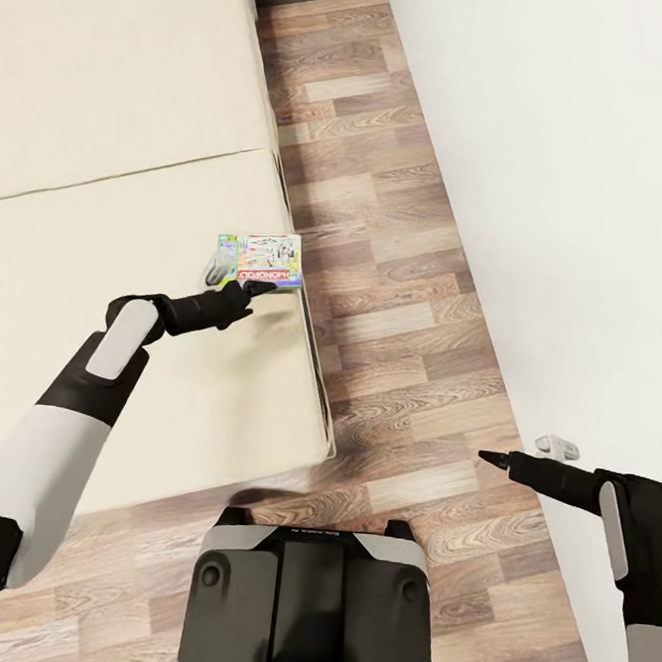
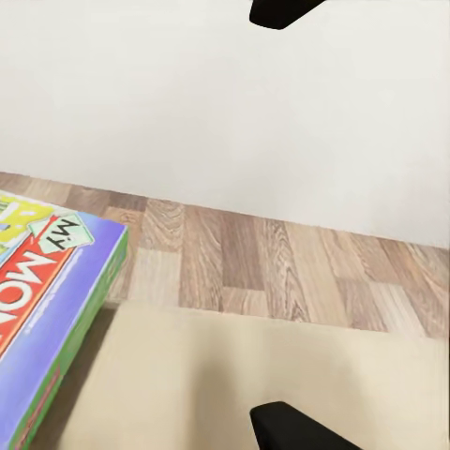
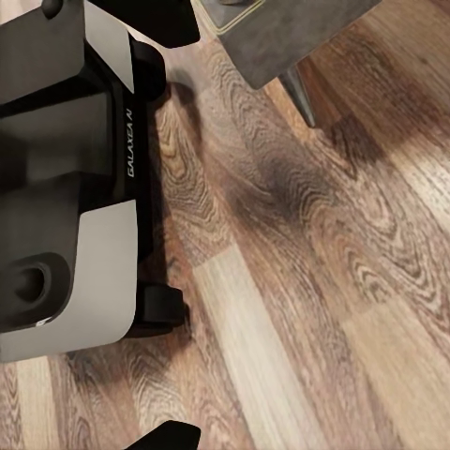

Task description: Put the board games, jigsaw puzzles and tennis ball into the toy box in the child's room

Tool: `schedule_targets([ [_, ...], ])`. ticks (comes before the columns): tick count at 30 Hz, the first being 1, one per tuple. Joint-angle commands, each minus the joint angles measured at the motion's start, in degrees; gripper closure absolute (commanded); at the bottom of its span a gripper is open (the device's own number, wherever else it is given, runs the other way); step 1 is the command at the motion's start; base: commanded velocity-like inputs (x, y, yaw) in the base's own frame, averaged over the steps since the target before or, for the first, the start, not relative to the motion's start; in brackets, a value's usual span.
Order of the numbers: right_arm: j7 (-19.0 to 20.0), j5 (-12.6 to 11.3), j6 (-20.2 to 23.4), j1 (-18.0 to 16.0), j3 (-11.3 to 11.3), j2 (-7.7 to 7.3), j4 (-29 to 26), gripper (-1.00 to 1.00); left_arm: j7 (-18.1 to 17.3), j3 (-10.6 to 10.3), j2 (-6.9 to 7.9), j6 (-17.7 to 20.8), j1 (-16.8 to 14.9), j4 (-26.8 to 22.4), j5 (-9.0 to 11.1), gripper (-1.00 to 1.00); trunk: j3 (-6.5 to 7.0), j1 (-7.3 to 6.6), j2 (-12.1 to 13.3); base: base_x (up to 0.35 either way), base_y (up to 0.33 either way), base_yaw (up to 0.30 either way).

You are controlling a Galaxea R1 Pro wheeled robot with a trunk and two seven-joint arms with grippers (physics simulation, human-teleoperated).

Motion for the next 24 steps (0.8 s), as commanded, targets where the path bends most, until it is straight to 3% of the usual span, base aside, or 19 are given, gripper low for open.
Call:
schedule_targets([
  [1,0.11,-0.1,0.38,-0.03,-0.07,0.0,-0.03,-1.0,0.08,-0.09,0.05,0.1,-0.01,-0.03,0.19,-1.0,-0.03,0.02,-0.05,0.0,0.0,0.023],
  [10,0.11,-0.02,0.35,-0.03,0.28,0.15,-0.02,-1.0,1.12,0.97,1.05,0.89,1.21,-1.03,0.36,-1.0,-0.03,0.02,-0.05,0.0,0.0,0.145],
  [24,0.11,0.05,0.3,-0.03,0.44,0.32,-0.01,-1.0,1.5,2.34,2.23,1.17,2.15,-1.33,0.41,-1.0,-0.03,0.02,-0.05,0.0,0.0,0.252],
])
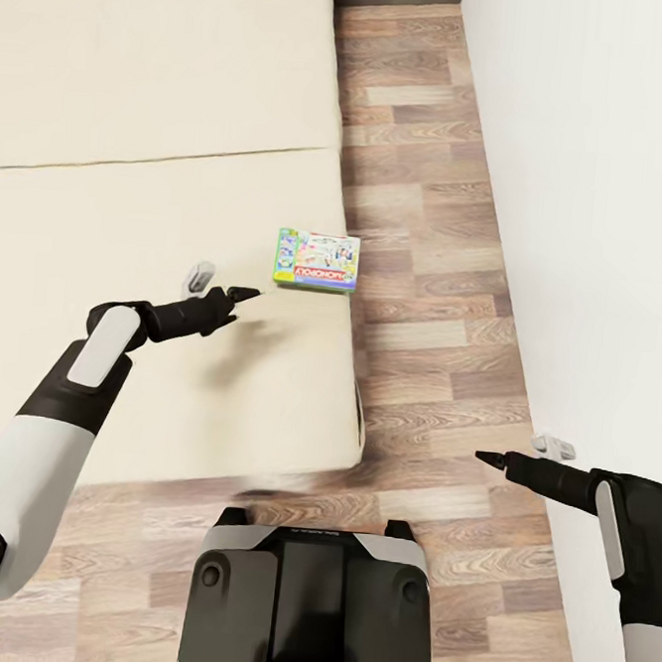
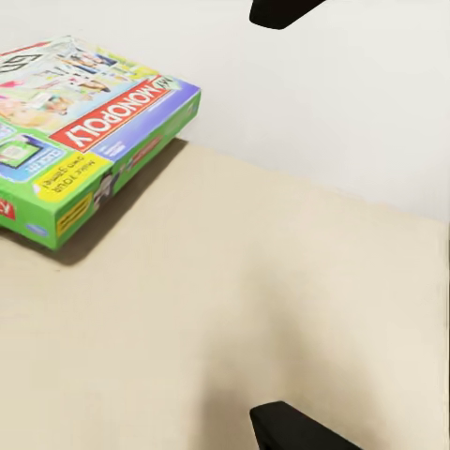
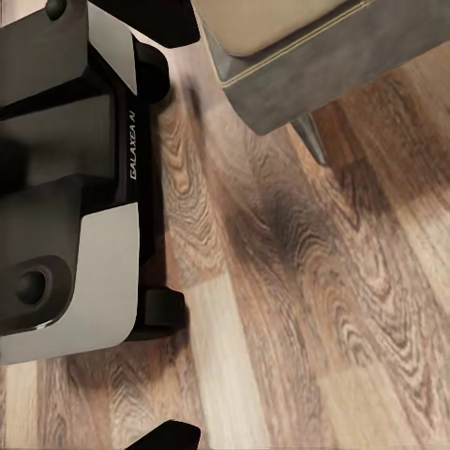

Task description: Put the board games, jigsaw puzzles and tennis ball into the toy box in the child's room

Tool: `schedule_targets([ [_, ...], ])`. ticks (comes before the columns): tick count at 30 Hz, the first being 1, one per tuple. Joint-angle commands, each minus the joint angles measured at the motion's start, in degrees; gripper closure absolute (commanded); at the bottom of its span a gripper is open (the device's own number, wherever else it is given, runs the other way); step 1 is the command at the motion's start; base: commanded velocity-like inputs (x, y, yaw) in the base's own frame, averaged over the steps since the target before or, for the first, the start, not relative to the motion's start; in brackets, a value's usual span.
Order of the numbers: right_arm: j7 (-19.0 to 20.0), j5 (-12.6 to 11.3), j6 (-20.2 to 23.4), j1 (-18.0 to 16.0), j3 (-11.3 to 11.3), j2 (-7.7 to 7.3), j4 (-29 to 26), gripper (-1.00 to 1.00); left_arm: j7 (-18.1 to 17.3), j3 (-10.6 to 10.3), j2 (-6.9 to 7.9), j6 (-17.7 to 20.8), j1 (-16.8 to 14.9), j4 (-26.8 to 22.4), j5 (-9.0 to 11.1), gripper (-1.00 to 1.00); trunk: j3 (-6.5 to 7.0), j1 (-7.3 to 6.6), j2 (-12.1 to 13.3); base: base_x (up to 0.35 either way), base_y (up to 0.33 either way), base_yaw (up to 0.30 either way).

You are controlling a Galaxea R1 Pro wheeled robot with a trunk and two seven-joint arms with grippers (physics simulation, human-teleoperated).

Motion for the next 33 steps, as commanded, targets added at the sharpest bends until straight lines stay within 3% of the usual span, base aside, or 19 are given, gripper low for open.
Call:
schedule_targets([
  [1,0.13,-0.1,0.36,-0.01,-0.08,0.0,-0.04,-1.0,0.21,-0.11,0.03,0.09,-0.04,-0.01,0.3,-1.0,-0.03,0.02,-0.05,0.0,0.0,0.275],
  [12,0.13,-0.09,0.4,-0.01,-0.06,0.0,-0.04,-1.0,1.8,0.03,0.12,0.13,0.17,-0.15,0.44,-1.0,-0.03,0.02,-0.05,0.0,0.0,0.203],
  [33,0.13,-0.09,0.39,-0.01,-0.06,0.02,-0.04,-1.0,3.15,-0.03,-0.18,0.13,0.17,-0.31,0.53,-1.0,-0.03,0.02,-0.05,0.048,0.0,0.035],
])
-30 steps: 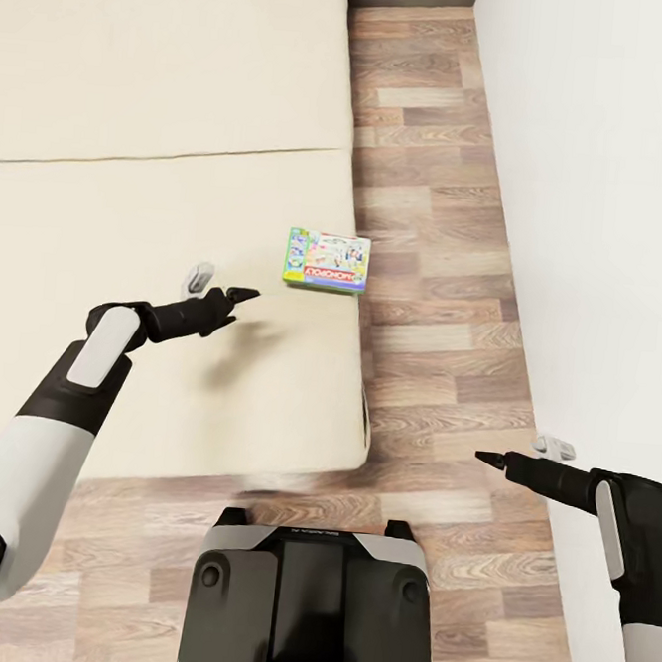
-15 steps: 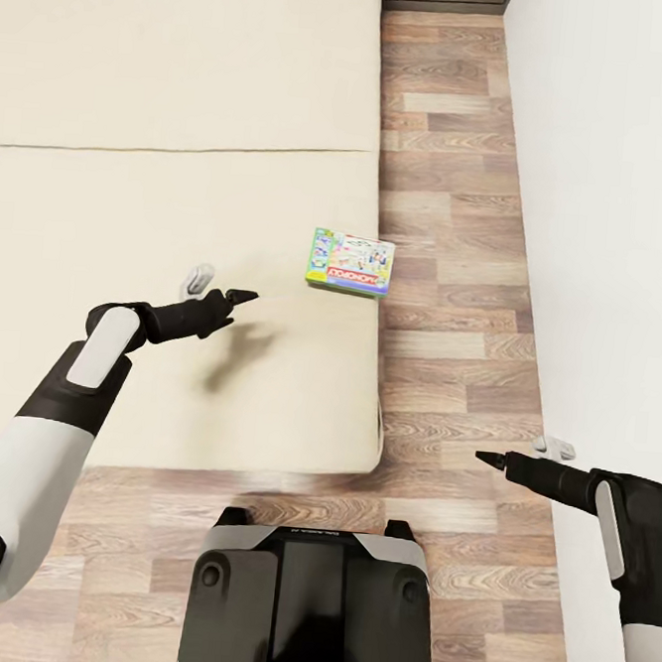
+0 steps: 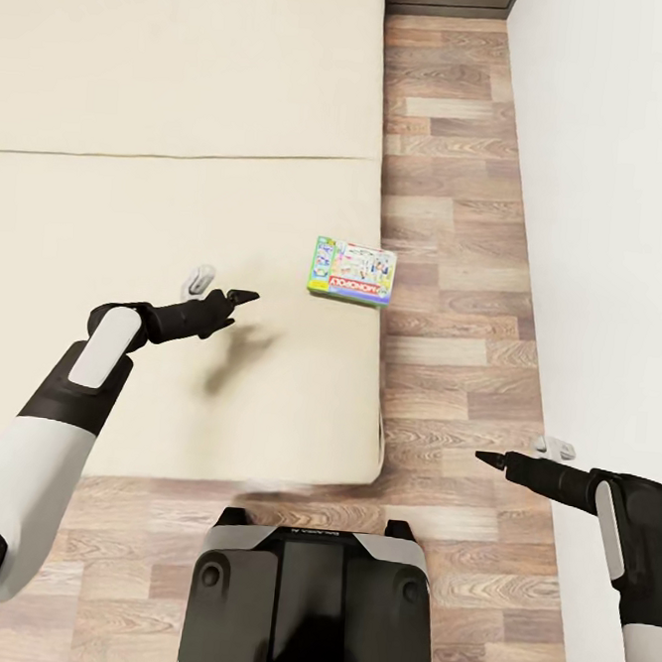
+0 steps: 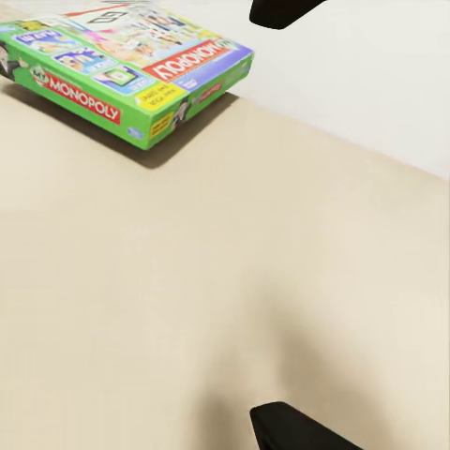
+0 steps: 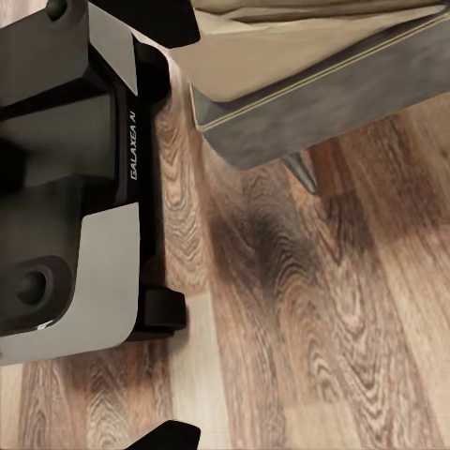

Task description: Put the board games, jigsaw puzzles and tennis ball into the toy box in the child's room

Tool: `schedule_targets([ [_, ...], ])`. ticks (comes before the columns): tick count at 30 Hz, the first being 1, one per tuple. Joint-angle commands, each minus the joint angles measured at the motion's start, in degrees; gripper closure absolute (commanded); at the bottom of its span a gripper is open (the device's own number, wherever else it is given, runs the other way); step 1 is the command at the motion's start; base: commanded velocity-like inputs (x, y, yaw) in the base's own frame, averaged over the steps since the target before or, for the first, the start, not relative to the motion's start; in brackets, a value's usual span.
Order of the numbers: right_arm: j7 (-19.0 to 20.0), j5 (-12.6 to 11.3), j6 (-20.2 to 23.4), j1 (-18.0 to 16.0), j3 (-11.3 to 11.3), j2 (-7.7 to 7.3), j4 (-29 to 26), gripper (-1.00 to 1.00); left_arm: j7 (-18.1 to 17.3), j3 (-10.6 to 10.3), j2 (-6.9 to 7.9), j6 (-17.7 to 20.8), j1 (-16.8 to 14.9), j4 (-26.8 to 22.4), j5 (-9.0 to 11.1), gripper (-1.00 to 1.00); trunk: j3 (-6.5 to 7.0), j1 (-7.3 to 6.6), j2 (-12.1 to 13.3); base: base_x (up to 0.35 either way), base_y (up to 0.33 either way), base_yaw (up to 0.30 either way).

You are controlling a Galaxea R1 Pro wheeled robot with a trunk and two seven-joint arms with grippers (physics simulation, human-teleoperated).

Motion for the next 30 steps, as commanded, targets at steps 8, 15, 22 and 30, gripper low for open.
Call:
schedule_targets([
  [8,0.12,-0.09,0.4,-0.03,-0.07,-0.01,-0.03,-1.0,0.59,-0.12,-0.04,0.04,-0.03,-0.06,0.52,-1.0,-0.03,0.03,-0.04,0.2,0.0,0.004],
  [15,0.12,-0.09,0.41,-0.03,-0.07,-0.03,-0.03,-1.0,0.66,-0.15,-0.06,0.0,-0.03,-0.06,0.21,-1.0,-0.03,0.03,-0.04,0.097,0.0,0.002],
  [22,0.12,-0.09,0.41,-0.03,-0.07,-0.05,-0.05,-1.0,0.81,-0.16,-0.11,-0.02,-0.24,0.03,-0.09,-1.0,-0.03,0.03,-0.04,0.036,0.0,0.001],
  [30,0.12,-0.09,0.41,-0.03,-0.07,-0.06,-0.05,-1.0,1.0,-0.17,-0.14,-0.06,-1.46,1.56,-0.3,-1.0,-0.03,0.03,-0.04,0.014,0.0,0.0],
])
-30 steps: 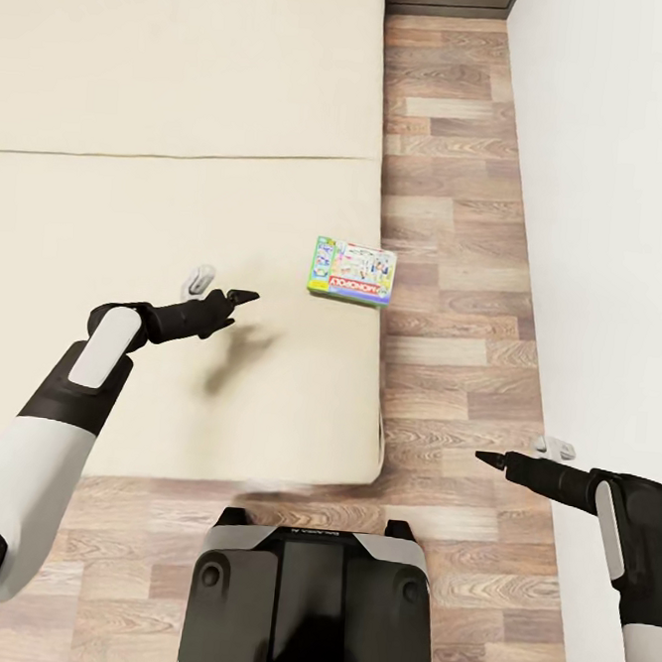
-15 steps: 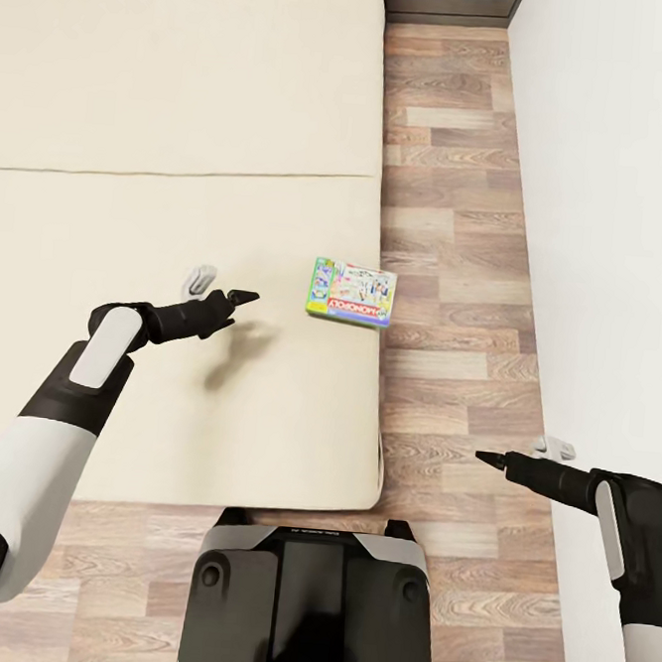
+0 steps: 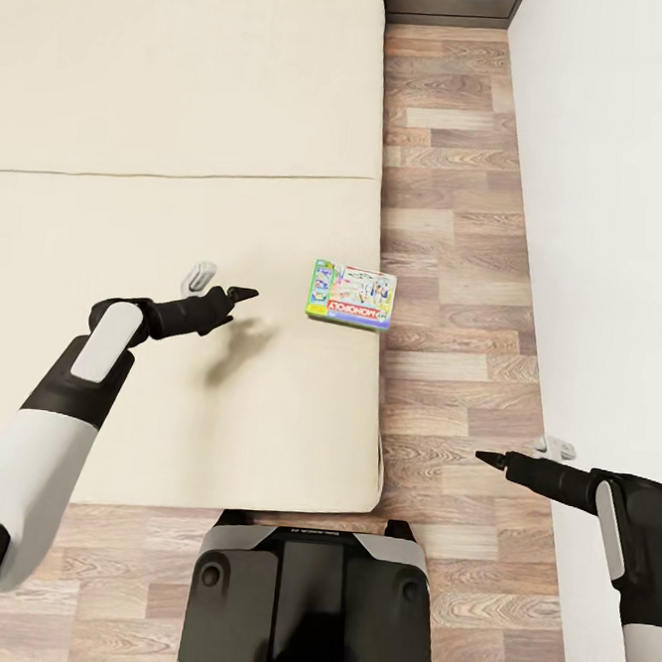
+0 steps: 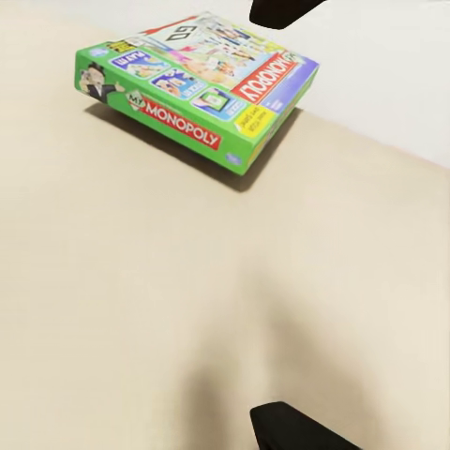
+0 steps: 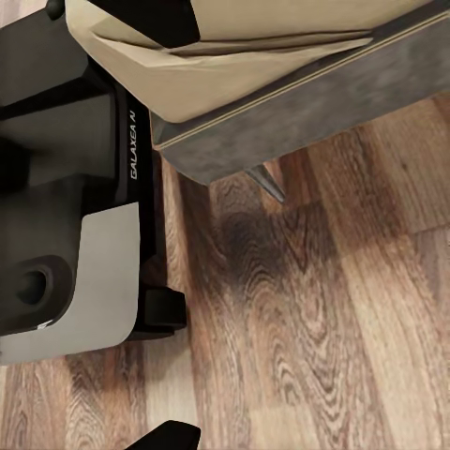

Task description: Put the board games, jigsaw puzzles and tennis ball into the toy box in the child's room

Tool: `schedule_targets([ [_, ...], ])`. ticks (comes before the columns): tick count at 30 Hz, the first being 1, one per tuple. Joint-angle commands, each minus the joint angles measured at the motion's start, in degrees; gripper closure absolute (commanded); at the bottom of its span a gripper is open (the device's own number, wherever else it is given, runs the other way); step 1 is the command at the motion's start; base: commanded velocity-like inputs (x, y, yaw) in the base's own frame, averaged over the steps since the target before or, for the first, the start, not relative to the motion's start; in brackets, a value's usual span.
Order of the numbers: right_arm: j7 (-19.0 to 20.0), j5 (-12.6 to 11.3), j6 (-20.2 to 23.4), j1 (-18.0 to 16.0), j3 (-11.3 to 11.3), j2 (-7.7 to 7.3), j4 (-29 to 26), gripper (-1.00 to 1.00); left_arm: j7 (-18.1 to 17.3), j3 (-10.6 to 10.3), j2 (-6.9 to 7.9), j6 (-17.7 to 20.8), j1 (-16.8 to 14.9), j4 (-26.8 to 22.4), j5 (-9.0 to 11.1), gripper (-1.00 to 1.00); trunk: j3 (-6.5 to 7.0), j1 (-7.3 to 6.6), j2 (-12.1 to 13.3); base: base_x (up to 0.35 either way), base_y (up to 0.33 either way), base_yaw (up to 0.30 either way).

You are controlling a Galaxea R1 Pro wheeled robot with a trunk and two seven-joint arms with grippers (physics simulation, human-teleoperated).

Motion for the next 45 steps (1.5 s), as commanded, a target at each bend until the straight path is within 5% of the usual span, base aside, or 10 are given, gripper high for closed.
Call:
schedule_targets([
  [1,0.12,-0.09,0.37,-0.03,-0.09,0.0,-0.03,-1.0,0.53,-0.12,0.05,0.02,-0.77,0.92,0.56,-1.0,-0.03,0.01,-0.05,0.007,0.0,0.0],
  [15,0.19,-0.09,0.44,-0.03,-0.14,-0.02,-0.48,-1.0,0.35,-1.25,-1.79,-1.13,-9.84,13.33,-0.6,-1.0,-0.03,0.01,-0.05,0.003,0.0,0.0],
  [29,0.21,-0.29,0.46,-0.03,-0.15,-0.01,-1.29,-1.0,-0.1,-2.7,-7.31,-6.89,-16.34,24.22,-10.25,-1.0,-0.53,0.01,-0.05,0.0,0.0,0.0],
  [45,0.21,-0.36,0.46,-0.03,-0.16,-0.02,-1.4,-1.0,-1.23,-3.02,-9.65,-8.97,-20.48,30.66,-12.92,-1.0,-1.9,0.01,-0.05,0.0,0.0,0.0],
])
